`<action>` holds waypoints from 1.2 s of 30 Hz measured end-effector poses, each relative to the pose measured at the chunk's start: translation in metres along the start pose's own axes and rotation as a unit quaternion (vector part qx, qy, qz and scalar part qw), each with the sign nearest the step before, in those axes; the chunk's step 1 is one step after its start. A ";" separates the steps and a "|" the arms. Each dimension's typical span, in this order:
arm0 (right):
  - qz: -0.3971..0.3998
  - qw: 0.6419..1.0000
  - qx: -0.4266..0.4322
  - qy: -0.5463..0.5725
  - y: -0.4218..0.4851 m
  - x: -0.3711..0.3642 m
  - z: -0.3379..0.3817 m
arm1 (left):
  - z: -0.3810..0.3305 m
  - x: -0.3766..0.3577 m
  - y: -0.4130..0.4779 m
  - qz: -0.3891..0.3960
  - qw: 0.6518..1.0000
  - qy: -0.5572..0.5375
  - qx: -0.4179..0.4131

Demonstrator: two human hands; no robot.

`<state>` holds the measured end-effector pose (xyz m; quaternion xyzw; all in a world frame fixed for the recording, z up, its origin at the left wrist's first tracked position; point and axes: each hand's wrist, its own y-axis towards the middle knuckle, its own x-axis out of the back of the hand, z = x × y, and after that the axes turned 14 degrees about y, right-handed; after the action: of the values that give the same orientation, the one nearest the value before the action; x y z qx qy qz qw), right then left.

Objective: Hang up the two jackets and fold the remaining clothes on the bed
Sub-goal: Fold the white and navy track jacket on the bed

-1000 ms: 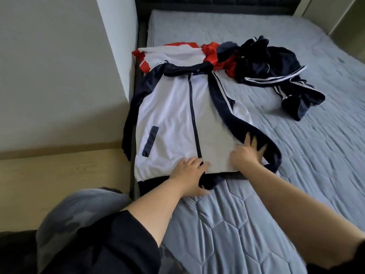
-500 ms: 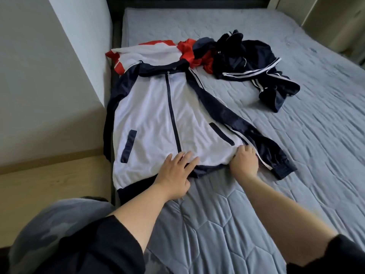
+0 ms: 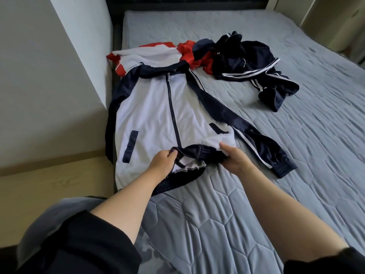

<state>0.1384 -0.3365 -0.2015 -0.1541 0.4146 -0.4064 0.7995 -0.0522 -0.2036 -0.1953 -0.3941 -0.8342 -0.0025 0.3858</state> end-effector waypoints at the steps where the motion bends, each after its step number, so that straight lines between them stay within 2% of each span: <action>1: -0.028 0.999 0.014 -0.012 0.002 -0.002 -0.001 | -0.001 -0.001 -0.002 0.000 0.999 0.031 -0.017; 3: -0.132 0.985 0.077 -0.080 0.005 -0.005 0.001 | 0.000 -0.005 -0.007 0.002 0.986 0.135 -0.093; 4: -0.194 0.968 0.113 -0.114 0.006 -0.001 0.004 | 0.000 -0.007 -0.010 0.009 0.967 0.205 -0.148; 7: -0.314 0.910 0.137 -0.234 0.000 0.020 0.012 | 0.004 -0.016 -0.014 0.046 0.872 0.411 -0.262; 10: -0.319 0.794 0.098 -0.507 -0.009 0.043 0.008 | 0.006 -0.023 -0.017 0.059 0.787 0.533 -0.306; 11: -0.316 0.758 0.095 -0.563 -0.010 0.046 0.004 | 0.006 -0.026 -0.019 0.066 0.768 0.557 -0.308; 13: -0.318 0.699 0.141 -0.624 -0.009 0.045 -0.003 | 0.004 -0.031 -0.022 0.078 0.757 0.575 -0.301; 15: -0.286 0.655 0.245 -0.655 -0.006 0.036 -0.008 | 0.001 -0.030 -0.021 0.091 0.763 0.562 -0.305; 17: -0.207 0.632 0.322 -0.674 -0.003 0.029 -0.017 | -0.001 -0.024 -0.019 0.117 0.780 0.541 -0.292; 18: -0.173 0.623 0.323 -0.691 -0.001 0.028 -0.022 | -0.001 -0.021 -0.017 0.146 0.793 0.524 -0.275; 20: -0.142 0.589 0.265 -0.750 0.001 0.026 -0.032 | 0.002 -0.015 -0.014 0.236 0.837 0.445 -0.214; 22: -0.162 0.558 0.234 -0.780 0.004 0.020 -0.036 | 0.005 -0.011 -0.014 0.330 0.902 0.262 -0.098; 23: -0.169 0.559 0.248 -0.773 0.006 0.014 -0.038 | 0.005 -0.009 -0.013 0.325 0.927 0.180 -0.052; 24: -0.160 0.570 0.280 -0.756 0.007 0.008 -0.041 | 0.006 -0.008 -0.010 0.275 0.950 0.143 -0.032; 25: -0.130 0.580 0.319 -0.739 0.010 0.004 -0.046 | 0.011 -0.007 -0.004 0.188 0.967 0.167 -0.039; 26: -0.080 0.580 0.335 -0.738 0.011 -0.001 -0.053 | 0.017 -0.007 0.001 0.090 0.961 0.253 -0.067; 27: -0.028 0.573 0.324 -0.752 0.011 -0.003 -0.061 | 0.025 -0.006 0.004 0.031 0.930 0.356 -0.090; 29: 0.016 0.558 0.258 -0.789 0.011 -0.004 -0.077 | 0.041 -0.006 0.005 0.027 0.882 0.464 -0.083; 30: 0.007 0.548 0.231 -0.804 0.012 -0.004 -0.082 | 0.047 -0.007 0.006 0.035 0.876 0.477 -0.055; 32: -0.029 0.528 0.201 -0.825 0.015 -0.004 -0.086 | 0.054 -0.006 0.008 -0.012 0.891 0.453 0.013; 34: -0.059 0.526 0.162 -0.833 0.018 -0.010 -0.087 | 0.054 0.005 0.012 -0.104 0.907 0.394 0.106; 36: -0.080 0.534 0.111 -0.834 0.020 -0.019 -0.089 | 0.057 0.020 0.014 -0.151 0.926 0.271 0.215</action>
<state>0.0730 -0.3007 -0.2570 -0.3656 -0.5029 -0.1985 0.7576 -0.0874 -0.1634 -0.2265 -0.1554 -0.7281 0.0119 0.6675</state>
